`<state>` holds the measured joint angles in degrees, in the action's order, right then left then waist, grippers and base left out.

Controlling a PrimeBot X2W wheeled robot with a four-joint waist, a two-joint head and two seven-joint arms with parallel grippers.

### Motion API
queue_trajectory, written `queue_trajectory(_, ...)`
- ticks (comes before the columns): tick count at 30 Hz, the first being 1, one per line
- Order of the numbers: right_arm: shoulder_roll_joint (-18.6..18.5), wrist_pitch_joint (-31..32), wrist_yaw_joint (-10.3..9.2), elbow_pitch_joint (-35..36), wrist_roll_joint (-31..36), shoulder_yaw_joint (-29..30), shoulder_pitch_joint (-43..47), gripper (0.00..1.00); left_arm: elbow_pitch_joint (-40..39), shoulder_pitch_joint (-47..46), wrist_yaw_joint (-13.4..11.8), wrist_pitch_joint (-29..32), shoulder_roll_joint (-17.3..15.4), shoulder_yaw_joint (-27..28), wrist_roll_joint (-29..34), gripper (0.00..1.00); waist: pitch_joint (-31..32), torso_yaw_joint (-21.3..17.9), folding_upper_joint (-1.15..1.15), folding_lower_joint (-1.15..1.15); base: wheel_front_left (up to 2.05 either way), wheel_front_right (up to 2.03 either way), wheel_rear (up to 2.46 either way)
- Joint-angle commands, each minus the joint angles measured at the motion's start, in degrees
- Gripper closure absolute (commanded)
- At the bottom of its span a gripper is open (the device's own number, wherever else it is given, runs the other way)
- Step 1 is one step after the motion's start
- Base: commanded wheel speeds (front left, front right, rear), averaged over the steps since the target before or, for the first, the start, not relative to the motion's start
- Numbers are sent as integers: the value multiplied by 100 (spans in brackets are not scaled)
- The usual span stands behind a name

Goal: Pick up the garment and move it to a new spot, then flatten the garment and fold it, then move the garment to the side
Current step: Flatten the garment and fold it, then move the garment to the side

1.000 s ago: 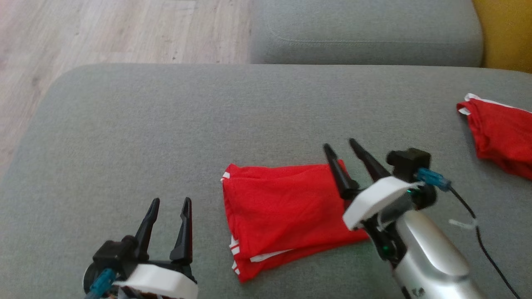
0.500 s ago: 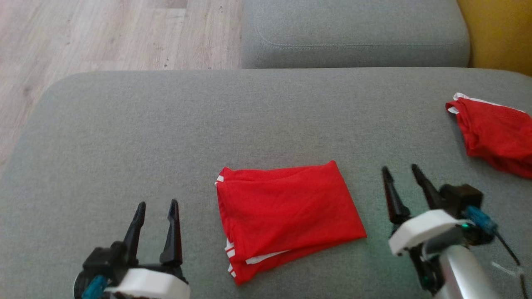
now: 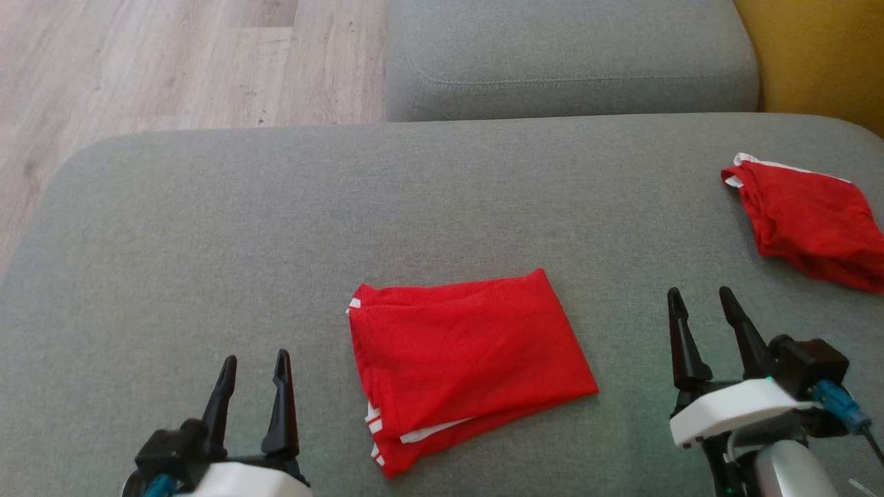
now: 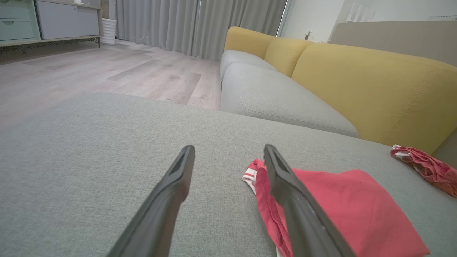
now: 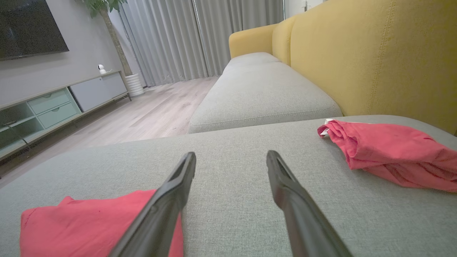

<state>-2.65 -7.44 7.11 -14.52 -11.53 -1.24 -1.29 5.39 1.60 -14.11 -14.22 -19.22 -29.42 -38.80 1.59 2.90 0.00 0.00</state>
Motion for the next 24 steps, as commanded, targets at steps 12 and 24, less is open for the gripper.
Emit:
queue_trajectory(12,-23,75,37,283,-35,-151,-92,0,-49,-251,85,-72,21,327,130,0,-15,-3,0,0,0,0,0)
queue_trajectory(24,-23,1060,37,93,306,-217,-855,0,6,-379,164,-74,79,297,182,0,-162,364,0,0,0,0,0)
